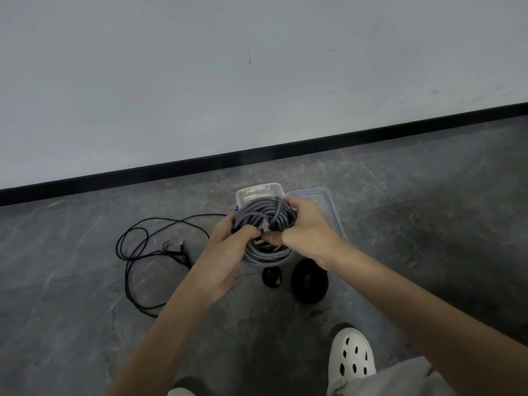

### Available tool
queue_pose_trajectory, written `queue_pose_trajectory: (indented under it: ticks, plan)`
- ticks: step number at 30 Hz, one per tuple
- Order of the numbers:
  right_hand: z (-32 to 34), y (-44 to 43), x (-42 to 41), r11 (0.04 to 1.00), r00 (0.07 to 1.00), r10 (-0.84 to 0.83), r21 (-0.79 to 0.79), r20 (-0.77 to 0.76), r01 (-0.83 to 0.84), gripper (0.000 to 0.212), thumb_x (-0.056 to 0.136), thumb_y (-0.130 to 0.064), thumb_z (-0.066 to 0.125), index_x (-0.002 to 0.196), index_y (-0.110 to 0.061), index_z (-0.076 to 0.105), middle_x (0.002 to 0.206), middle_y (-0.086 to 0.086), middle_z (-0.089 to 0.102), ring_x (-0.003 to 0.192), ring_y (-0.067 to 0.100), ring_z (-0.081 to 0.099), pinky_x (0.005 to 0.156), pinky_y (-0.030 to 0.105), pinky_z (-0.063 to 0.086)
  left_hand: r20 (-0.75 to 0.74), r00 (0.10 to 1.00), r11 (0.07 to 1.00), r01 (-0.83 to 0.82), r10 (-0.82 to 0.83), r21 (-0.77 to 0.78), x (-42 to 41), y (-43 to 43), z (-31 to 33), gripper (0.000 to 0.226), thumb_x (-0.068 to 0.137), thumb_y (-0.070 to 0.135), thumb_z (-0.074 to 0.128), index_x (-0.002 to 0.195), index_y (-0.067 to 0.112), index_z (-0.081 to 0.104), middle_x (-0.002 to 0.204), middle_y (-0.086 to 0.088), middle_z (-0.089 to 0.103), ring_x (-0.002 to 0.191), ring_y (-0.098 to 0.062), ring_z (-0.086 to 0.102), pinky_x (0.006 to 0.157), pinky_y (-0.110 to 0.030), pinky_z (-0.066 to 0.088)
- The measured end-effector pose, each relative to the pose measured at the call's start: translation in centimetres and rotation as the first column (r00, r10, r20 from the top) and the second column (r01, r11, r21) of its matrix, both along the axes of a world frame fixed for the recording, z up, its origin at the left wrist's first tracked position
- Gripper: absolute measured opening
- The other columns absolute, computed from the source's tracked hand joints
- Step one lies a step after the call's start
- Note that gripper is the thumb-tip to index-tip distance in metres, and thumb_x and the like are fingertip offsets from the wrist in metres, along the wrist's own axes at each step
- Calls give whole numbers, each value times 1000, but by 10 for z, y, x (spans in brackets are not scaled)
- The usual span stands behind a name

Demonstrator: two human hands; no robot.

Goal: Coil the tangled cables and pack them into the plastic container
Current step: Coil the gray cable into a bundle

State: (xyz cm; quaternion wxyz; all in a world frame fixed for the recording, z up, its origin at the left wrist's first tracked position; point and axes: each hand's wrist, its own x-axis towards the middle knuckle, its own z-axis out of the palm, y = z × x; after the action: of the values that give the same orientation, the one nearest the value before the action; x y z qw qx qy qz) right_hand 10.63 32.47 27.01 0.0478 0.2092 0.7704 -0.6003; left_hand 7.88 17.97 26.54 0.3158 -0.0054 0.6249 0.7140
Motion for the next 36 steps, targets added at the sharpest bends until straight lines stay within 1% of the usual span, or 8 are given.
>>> queue_pose_trajectory:
  ticks: [4, 8, 13, 19, 24, 26, 31, 36]
  plan:
    - [3, 4, -1, 993, 1000, 18, -114, 23, -15, 38, 70, -3, 82, 102, -13, 65, 95, 2, 74, 92, 17, 70, 87, 31, 56, 3, 999, 999, -41, 41, 11, -6, -3, 1, 20, 89, 1, 55, 104, 6, 67, 90, -6, 75, 85, -16, 71, 66, -24, 54]
    - [4, 5, -1, 967, 995, 61, -252, 84, -38, 42, 73, -10, 82, 112, -12, 65, 102, 6, 74, 97, 20, 70, 93, 41, 54, 0, 999, 999, -51, 51, 20, -8, -5, 0, 19, 89, 0, 55, 101, 4, 68, 89, -10, 75, 80, -18, 72, 59, -22, 54]
    - [1, 5, -3, 974, 994, 26, -228, 108, -1, 53, 72, -9, 83, 120, -13, 60, 107, 6, 71, 101, 21, 68, 96, 42, 52, -52, 998, 1000, -22, 21, -5, -8, -3, -2, 18, 92, 6, 58, 107, 6, 68, 97, -9, 75, 91, -19, 72, 66, -20, 54]
    - [4, 3, -4, 984, 996, 44, -173, 80, -29, 41, 76, -12, 79, 114, -12, 63, 102, 3, 73, 95, 16, 70, 95, 39, 53, -112, 994, 999, -21, 15, -50, -6, -5, -1, 21, 96, 18, 58, 111, 8, 67, 102, -6, 75, 97, -16, 71, 73, -18, 55]
    - [5, 6, -2, 912, 993, 34, -411, 109, 14, 30, 86, -17, 70, 115, -10, 63, 107, 10, 72, 104, 26, 68, 100, 50, 48, -53, 991, 992, -125, 124, -24, -9, -5, 2, 27, 92, 17, 63, 118, 9, 62, 88, -1, 70, 74, -6, 67, 62, -16, 52]
    - [5, 5, -2, 888, 995, 21, -459, 95, 25, 25, 89, -15, 66, 113, -6, 64, 108, 13, 72, 104, 27, 68, 99, 49, 49, -27, 991, 991, -130, 130, 14, -9, -6, 4, 28, 92, 15, 63, 120, 12, 61, 91, 3, 71, 75, -4, 67, 62, -15, 52]
    - [9, 3, -3, 861, 996, 19, -508, 88, 28, 30, 95, -21, 58, 117, 0, 61, 112, 16, 69, 100, 25, 67, 95, 46, 52, -9, 991, 987, -130, 132, 90, -11, -11, 8, 30, 92, 10, 61, 122, 17, 60, 103, 0, 73, 88, -10, 70, 67, -19, 55]
    - [13, -2, -2, 905, 999, -29, -423, 18, 34, 22, 97, -23, 54, 112, -8, 61, 107, 17, 67, 99, 31, 65, 94, 55, 51, 15, 992, 985, -127, 126, 115, -14, -14, 11, 31, 92, 12, 58, 124, 12, 60, 83, 5, 68, 69, -6, 61, 61, -19, 51]
